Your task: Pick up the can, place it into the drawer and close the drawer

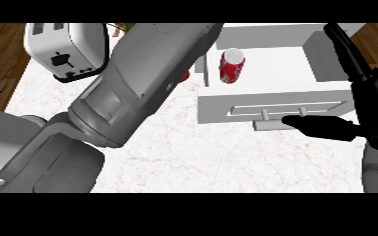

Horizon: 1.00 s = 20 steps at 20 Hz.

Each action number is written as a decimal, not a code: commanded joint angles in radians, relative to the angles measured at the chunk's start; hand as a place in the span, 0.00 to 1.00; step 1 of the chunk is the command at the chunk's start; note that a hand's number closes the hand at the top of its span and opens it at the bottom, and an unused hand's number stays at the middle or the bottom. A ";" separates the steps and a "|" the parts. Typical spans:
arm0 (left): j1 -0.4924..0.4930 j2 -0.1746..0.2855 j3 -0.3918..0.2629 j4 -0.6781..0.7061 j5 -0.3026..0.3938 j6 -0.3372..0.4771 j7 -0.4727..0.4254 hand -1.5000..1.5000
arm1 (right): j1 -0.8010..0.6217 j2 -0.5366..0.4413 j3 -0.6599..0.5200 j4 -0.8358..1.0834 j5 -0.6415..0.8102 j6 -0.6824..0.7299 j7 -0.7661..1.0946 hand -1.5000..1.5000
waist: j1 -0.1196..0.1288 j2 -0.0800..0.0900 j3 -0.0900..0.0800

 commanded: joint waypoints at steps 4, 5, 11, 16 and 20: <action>-0.018 0.003 -0.006 0.016 -0.021 -0.027 0.010 0.00 | -0.063 0.025 0.111 0.288 0.235 -0.126 -0.097 0.00 | 0.039 -0.010 -0.001; 0.021 0.006 0.012 0.025 -0.013 -0.040 -0.025 0.00 | -0.144 0.023 0.105 0.307 0.239 -0.096 -0.044 0.00 | 0.037 -0.009 -0.001; 0.032 0.033 0.027 -0.010 -0.020 -0.057 -0.019 0.00 | -0.245 0.088 0.141 0.612 0.376 -0.265 -0.136 0.00 | 0.060 -0.012 -0.001; 0.100 0.099 0.032 -0.032 -0.035 -0.105 -0.018 0.00 | -0.326 0.135 0.108 0.835 0.420 -0.405 -0.186 0.00 | 0.069 -0.013 -0.001; 0.056 0.112 0.025 -0.065 -0.045 -0.090 0.075 0.00 | -0.453 0.173 0.074 1.028 0.484 -0.517 -0.158 0.00 | 0.089 -0.014 -0.001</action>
